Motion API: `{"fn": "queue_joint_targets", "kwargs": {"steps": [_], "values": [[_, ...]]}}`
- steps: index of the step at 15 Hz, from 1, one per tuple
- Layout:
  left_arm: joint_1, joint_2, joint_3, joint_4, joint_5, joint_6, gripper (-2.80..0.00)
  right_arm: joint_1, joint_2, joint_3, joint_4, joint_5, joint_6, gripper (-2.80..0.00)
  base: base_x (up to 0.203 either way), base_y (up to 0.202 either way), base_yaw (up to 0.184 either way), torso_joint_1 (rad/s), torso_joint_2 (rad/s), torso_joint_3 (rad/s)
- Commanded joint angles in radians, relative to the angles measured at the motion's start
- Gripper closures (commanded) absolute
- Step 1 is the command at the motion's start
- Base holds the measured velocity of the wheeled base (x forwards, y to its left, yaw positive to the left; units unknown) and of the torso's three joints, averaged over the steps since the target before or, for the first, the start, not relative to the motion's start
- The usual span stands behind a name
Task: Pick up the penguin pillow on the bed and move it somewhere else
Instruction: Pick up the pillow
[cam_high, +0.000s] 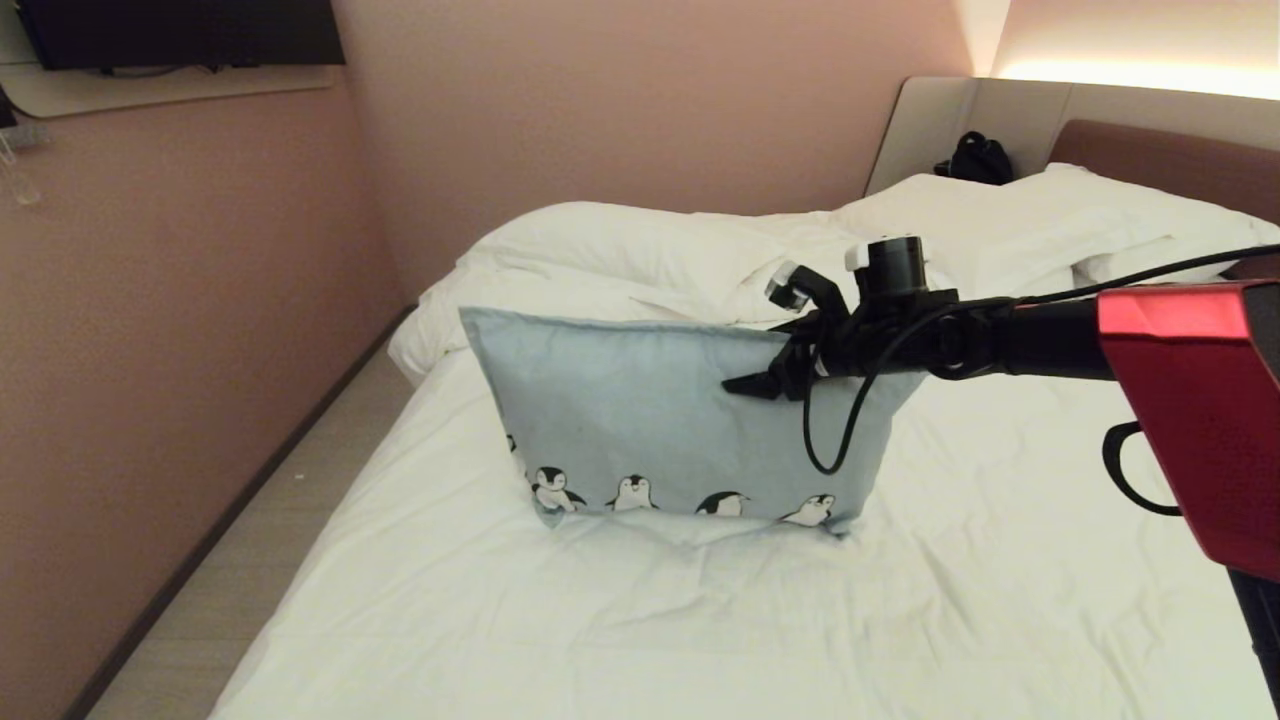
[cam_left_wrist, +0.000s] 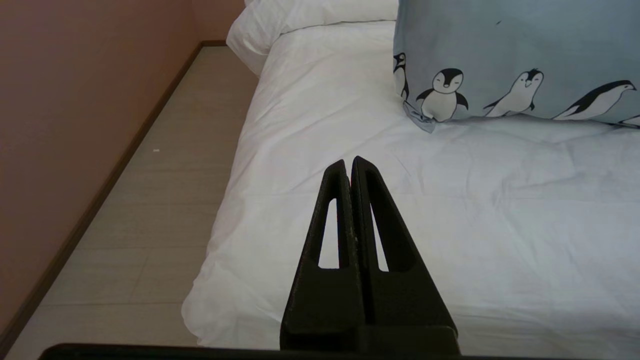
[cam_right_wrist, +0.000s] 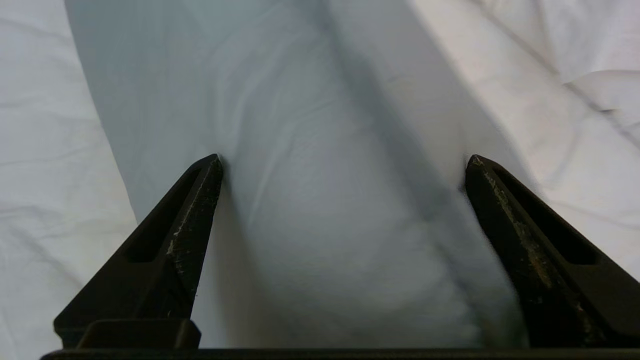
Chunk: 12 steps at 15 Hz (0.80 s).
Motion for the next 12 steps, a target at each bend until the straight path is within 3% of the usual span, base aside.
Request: {"fn": "queue_joint_targets", "kwargs": {"steps": [1,10,11,12], "values": [[0.000,0.000,0.000,-0.001,0.000,0.000,0.00,0.000,0.052,0.000,0.000,0.016,-0.003,-2.80,0.000,0.000,0.000,0.000,0.00,0.000],[0.000,0.000,0.000,-0.001,0.000,0.000,0.00,0.010,0.095,0.002,0.000,0.023,-0.001,-2.80,0.000,0.000,0.000,0.000,0.00,0.000],[0.000,0.000,0.000,0.000,0.000,0.000,0.00,0.010,0.095,0.002,0.000,0.032,-0.001,0.00,0.000,0.000,0.000,0.000,0.00,0.000],[0.000,0.000,0.000,-0.001,0.000,0.000,0.00,0.011,0.096,0.002,0.000,0.042,-0.002,0.00,0.000,0.000,0.000,0.000,0.00,0.000]]}}
